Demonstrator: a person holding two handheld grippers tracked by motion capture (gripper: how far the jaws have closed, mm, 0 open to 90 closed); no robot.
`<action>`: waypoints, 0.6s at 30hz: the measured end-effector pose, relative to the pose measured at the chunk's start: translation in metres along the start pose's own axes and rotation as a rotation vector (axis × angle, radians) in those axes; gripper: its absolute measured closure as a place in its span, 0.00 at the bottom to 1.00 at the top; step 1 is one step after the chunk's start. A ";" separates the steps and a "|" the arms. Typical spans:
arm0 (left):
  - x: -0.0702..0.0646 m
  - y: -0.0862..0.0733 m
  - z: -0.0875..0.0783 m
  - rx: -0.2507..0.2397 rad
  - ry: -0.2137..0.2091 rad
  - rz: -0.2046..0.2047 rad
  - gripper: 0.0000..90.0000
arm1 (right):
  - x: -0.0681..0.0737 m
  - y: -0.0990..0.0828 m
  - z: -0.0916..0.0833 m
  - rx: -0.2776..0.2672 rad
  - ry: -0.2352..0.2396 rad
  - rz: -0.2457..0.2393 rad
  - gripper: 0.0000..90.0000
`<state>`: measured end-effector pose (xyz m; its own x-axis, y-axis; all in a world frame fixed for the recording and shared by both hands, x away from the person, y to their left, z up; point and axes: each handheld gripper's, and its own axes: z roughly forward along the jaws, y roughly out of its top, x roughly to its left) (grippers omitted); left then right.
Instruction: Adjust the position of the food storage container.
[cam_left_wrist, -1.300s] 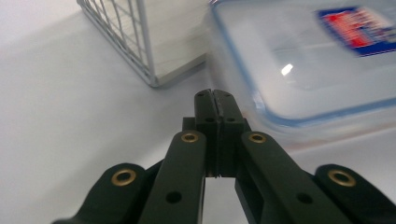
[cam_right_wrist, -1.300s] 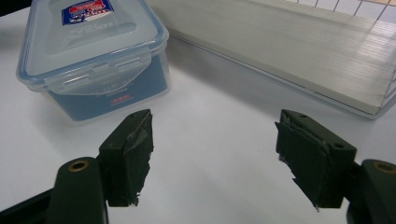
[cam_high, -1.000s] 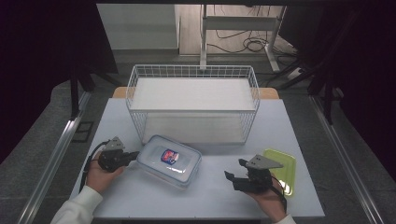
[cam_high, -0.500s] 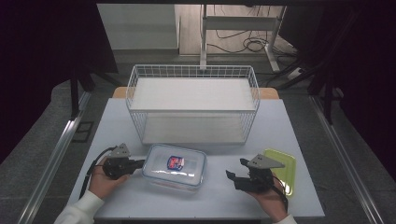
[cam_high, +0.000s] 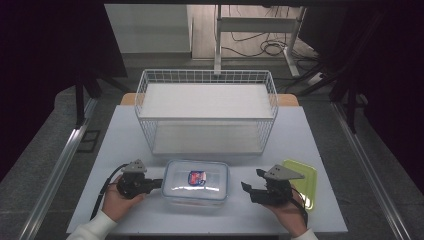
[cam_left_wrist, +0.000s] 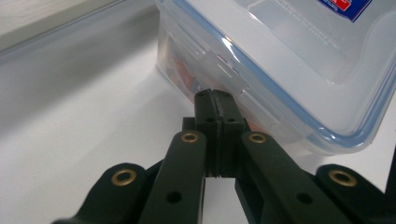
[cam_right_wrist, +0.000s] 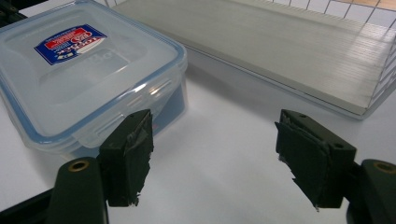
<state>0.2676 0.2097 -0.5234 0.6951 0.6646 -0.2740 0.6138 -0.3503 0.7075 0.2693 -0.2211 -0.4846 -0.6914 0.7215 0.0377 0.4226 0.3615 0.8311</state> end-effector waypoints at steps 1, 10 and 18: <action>0.000 0.000 0.000 0.000 0.000 0.000 1.00 | 0.000 0.000 0.000 0.000 0.000 0.000 0.31; -0.015 0.005 0.008 0.009 0.004 0.010 1.00 | -0.001 -0.001 -0.001 -0.003 -0.004 0.007 0.31; -0.018 0.001 -0.023 -0.110 0.085 -0.021 0.83 | -0.003 -0.001 -0.007 -0.032 0.019 0.033 0.28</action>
<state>0.2470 0.2126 -0.5024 0.6455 0.7263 -0.2365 0.5796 -0.2641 0.7709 0.2674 -0.2274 -0.4815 -0.6882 0.7216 0.0757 0.4266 0.3181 0.8467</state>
